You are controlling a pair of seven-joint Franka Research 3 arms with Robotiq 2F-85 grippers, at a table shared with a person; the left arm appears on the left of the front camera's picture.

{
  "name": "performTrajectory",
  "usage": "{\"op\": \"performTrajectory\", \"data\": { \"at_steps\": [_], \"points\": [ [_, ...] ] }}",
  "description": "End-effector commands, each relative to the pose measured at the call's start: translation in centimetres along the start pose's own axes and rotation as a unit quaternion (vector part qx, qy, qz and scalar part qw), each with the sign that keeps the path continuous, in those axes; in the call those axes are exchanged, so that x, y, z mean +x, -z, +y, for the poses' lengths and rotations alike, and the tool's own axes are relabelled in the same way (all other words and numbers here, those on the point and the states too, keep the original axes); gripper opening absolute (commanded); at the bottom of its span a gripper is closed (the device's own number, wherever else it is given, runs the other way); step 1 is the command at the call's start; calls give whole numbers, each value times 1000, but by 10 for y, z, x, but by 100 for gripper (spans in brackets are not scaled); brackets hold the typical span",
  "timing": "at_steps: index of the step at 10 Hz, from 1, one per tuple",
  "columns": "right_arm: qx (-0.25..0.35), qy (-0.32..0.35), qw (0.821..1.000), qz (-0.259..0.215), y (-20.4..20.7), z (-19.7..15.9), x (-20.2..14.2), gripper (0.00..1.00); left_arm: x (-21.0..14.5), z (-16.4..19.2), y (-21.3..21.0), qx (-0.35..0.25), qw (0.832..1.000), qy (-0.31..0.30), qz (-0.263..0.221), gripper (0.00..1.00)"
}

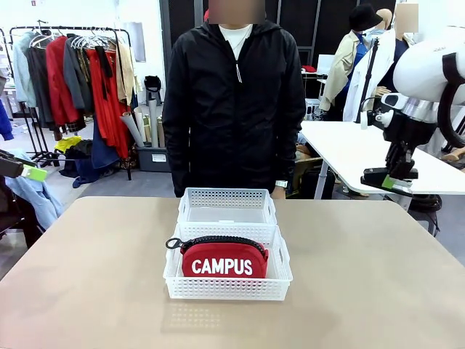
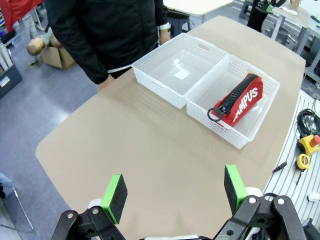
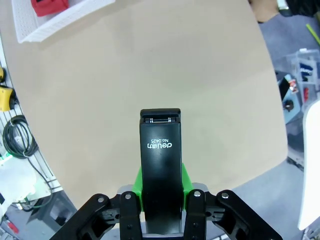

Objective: Distribute items into two baskets.
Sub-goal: Pick up the Stapler that the person points to, then place the picked Stapler into the Organizing basket as instructed by the person.

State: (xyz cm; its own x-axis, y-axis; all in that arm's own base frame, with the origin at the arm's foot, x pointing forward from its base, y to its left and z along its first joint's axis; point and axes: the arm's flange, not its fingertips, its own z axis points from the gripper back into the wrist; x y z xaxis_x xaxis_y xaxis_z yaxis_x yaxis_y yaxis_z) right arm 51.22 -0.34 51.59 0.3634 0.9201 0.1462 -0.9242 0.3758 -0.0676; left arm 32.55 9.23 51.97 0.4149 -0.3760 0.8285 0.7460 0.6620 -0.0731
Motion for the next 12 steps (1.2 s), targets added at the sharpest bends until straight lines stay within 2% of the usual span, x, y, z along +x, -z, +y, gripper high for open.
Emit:
{"op": "performTrajectory", "data": {
  "at_steps": [1, 12],
  "points": [
    [-2, 0, 1000, 0, -2, -2, 1, 0, 1, 2, 1, -4, 1000, 7, -9, 100],
    [-2, 0, 1000, 0, -2, -2, 1, 0, 1, 2, 1, -4, 1000, 7, -9, 100]
  ]
}}
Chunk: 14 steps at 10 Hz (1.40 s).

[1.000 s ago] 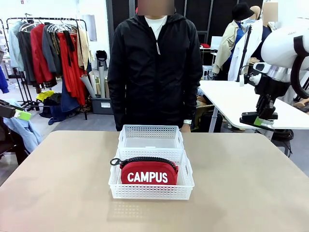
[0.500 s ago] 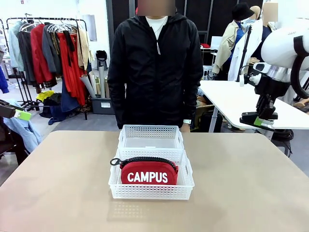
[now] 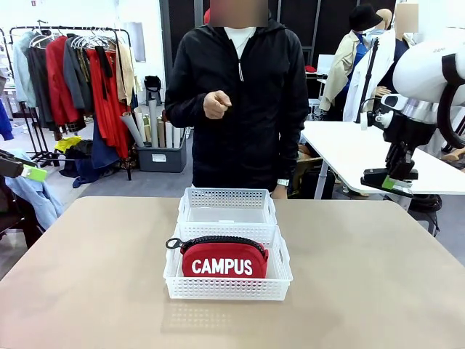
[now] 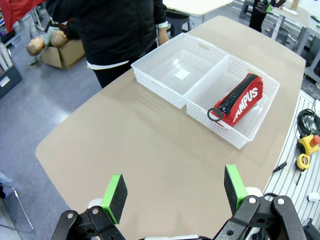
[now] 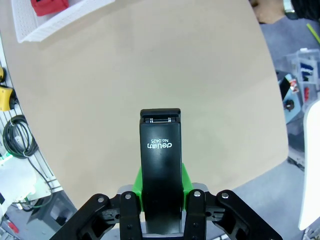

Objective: Distribute items into two baskets.
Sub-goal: Place the picked Stapler into the Organizing basket as instructed by the person.

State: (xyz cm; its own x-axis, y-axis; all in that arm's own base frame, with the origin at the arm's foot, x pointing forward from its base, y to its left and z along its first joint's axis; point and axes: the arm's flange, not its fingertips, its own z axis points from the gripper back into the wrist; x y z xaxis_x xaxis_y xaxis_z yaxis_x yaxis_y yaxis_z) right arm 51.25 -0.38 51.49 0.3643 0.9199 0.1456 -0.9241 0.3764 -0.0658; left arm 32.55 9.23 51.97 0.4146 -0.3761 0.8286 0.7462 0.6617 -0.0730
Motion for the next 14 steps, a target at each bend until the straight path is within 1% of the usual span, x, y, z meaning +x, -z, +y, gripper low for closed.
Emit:
{"op": "performTrajectory", "data": {
  "at_steps": [1, 13, 14],
  "points": [
    [-3, 0, 1000, -1, -3, -2, 1, 0, 1, 2, 1, -4, 1000, 7, -9, 100],
    [0, 0, 1000, 0, 0, 0, 0, 0, 1, 2, 1, -4, 1000, 7, -9, 100],
    [-3, -8, 1000, -7, -4, -7, 12, 0, 1, 2, 1, -4, 1000, 7, -9, 100]
  ]
}}
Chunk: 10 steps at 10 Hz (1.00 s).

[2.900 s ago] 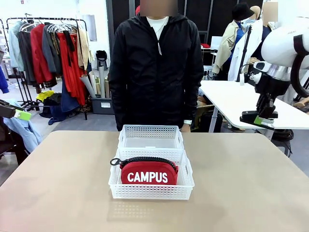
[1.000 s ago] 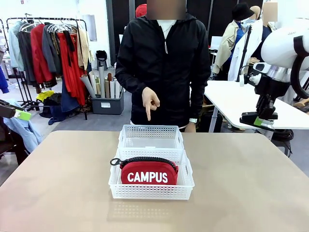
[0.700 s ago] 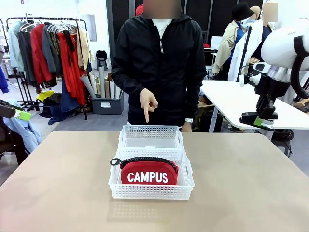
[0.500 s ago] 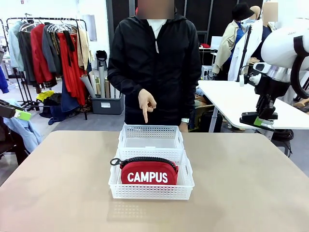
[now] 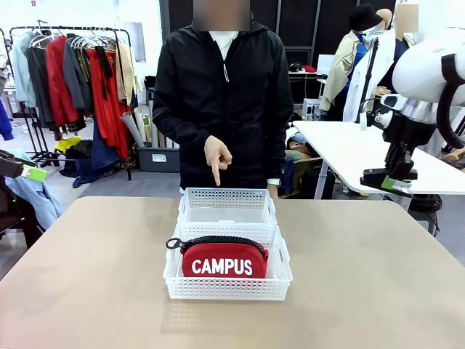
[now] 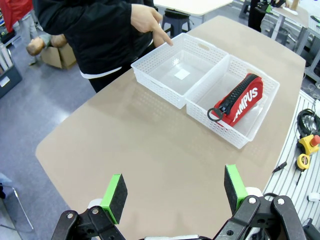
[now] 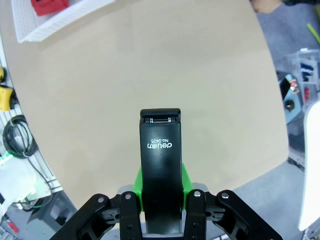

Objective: Distribute items into two baskets.
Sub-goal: Place the picked Stapler into the Organizing basket as instructed by the person.

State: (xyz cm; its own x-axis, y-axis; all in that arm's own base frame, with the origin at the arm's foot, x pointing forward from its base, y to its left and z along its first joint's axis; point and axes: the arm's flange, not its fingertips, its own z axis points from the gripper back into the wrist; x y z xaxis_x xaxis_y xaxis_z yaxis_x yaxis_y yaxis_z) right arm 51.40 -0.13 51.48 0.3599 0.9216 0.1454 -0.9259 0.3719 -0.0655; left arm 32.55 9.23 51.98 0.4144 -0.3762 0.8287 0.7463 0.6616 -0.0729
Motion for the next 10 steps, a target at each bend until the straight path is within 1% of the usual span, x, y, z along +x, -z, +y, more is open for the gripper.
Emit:
{"op": "performTrajectory", "data": {
  "at_steps": [1, 4, 6, 8, 10],
  "points": [
    [-3, -18, 1000, -8, -6, -12, 19, 0, 1, 2, 1, -4, 1000, 7, -9, 100],
    [1, -61, 998, -8, -10, -21, 55, 0, 1, 2, 1, -4, 1000, 7, -9, 100],
    [5, -108, 994, -2, -12, -20, 77, 0, 1, 2, 1, -4, 1000, 7, -9, 100],
    [12, -146, 989, 5, -10, -18, 100, 0, 1, 2, 1, -4, 1000, 7, -9, 100],
    [20, -174, 985, 7, -5, -7, 118, 0, 1, 2, 1, -4, 1000, 7, -9, 100]
  ]
}}
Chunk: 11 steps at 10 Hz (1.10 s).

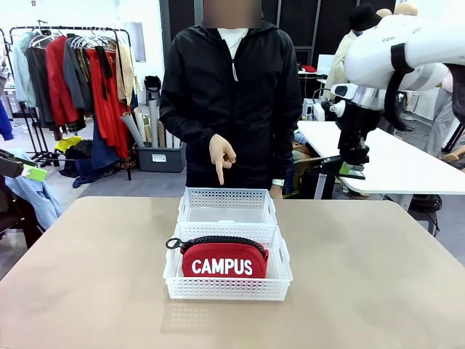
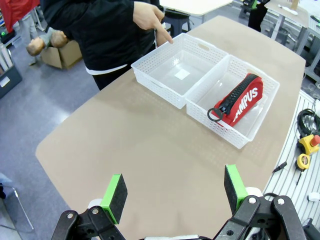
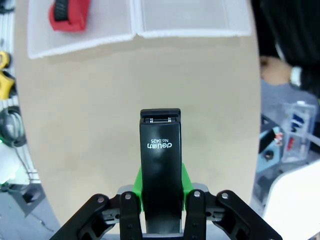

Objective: Distribute items into two baskets.
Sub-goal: Place the picked Stapler into the Organizing basket as instructed by the person.

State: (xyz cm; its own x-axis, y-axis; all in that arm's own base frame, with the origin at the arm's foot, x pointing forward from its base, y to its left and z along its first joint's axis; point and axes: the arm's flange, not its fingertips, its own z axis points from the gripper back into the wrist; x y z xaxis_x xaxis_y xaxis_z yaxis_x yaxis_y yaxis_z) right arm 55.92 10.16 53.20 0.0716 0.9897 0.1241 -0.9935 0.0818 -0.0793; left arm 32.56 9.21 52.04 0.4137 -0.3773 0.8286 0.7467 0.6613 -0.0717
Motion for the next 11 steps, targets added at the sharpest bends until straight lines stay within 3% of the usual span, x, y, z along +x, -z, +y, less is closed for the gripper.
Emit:
{"op": "performTrajectory", "data": {
  "at_steps": [1, 3, 11],
  "points": [
    [12, -39, 999, 3, -1, 2, 16, 0, 0, 2, 1, -4, 1000, 6, -9, 100],
    [18, -45, 999, -7, 8, 6, 38, 0, 0, 2, 1, -4, 1000, 6, -9, 100],
    [49, -109, 993, 6, 34, -33, 140, 0, 0, 2, 1, -4, 1000, 6, -9, 100]
  ]
}}
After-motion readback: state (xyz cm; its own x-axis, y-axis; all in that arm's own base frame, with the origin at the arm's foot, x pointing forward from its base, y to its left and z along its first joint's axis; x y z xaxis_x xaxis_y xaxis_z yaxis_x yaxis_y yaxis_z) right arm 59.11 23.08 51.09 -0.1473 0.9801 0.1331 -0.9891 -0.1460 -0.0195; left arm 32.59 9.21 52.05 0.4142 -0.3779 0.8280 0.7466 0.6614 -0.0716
